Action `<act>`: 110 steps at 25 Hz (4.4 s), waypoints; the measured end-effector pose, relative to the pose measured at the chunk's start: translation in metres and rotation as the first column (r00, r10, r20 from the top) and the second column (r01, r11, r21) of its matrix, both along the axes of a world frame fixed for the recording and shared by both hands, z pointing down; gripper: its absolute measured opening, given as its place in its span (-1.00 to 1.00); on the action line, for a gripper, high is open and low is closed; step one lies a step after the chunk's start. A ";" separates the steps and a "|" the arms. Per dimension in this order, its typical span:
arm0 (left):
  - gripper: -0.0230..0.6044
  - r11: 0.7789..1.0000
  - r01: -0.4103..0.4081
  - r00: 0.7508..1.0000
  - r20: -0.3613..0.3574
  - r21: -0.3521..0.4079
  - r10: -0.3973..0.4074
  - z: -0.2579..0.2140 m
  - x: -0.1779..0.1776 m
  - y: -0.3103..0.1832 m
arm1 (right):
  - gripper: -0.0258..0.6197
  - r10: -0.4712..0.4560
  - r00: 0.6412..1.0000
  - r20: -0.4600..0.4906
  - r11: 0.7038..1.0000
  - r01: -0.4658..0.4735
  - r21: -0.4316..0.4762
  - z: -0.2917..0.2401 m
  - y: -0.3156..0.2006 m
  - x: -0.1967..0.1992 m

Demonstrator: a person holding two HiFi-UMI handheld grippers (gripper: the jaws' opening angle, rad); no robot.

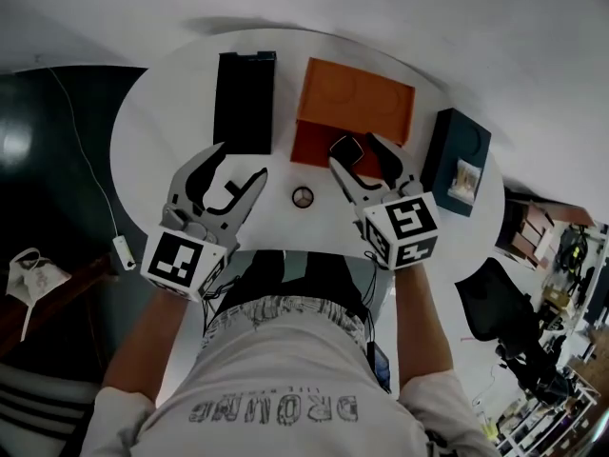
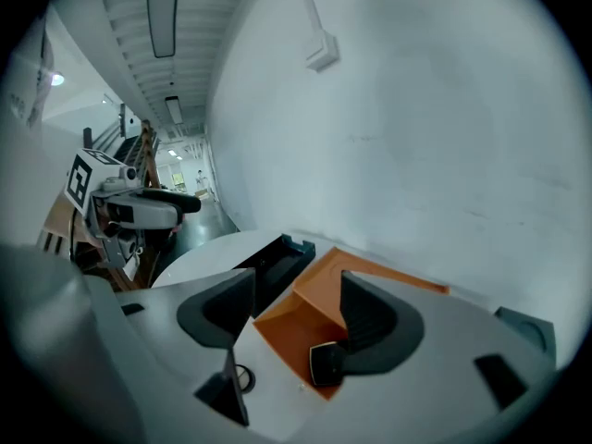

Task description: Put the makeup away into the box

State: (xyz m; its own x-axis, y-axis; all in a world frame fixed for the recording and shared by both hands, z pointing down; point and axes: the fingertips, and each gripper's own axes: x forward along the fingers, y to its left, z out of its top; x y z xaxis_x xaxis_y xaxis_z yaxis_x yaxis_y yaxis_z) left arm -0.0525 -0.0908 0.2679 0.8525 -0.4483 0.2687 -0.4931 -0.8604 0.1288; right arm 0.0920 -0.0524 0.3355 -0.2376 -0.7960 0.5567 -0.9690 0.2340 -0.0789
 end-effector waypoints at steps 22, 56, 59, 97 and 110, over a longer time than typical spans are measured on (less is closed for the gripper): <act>-0.07 0.988 0.066 0.993 0.107 -0.141 -0.051 0.100 -0.004 0.048 | -0.12 -0.199 0.980 -0.023 0.961 0.199 0.191 -0.048 -0.027 -0.034; -0.07 0.977 0.017 0.930 0.362 -0.214 0.063 0.233 0.067 0.104 | -0.15 -0.175 0.984 0.035 0.983 0.173 0.064 0.024 0.026 0.050; -0.07 0.975 0.022 0.925 0.375 -0.219 0.063 0.236 0.068 0.105 | -0.15 -0.175 0.984 0.041 0.983 0.172 0.064 0.027 0.027 0.052; -0.18 0.984 -0.170 0.925 0.337 -0.054 0.178 0.134 0.155 0.047 | -0.18 0.050 0.997 0.056 0.992 -0.056 0.117 0.005 0.043 0.122; -0.18 0.915 -0.378 0.826 0.397 -0.139 0.401 0.167 0.237 0.069 | -0.20 0.184 0.980 0.069 0.977 -0.190 0.096 0.013 0.075 0.176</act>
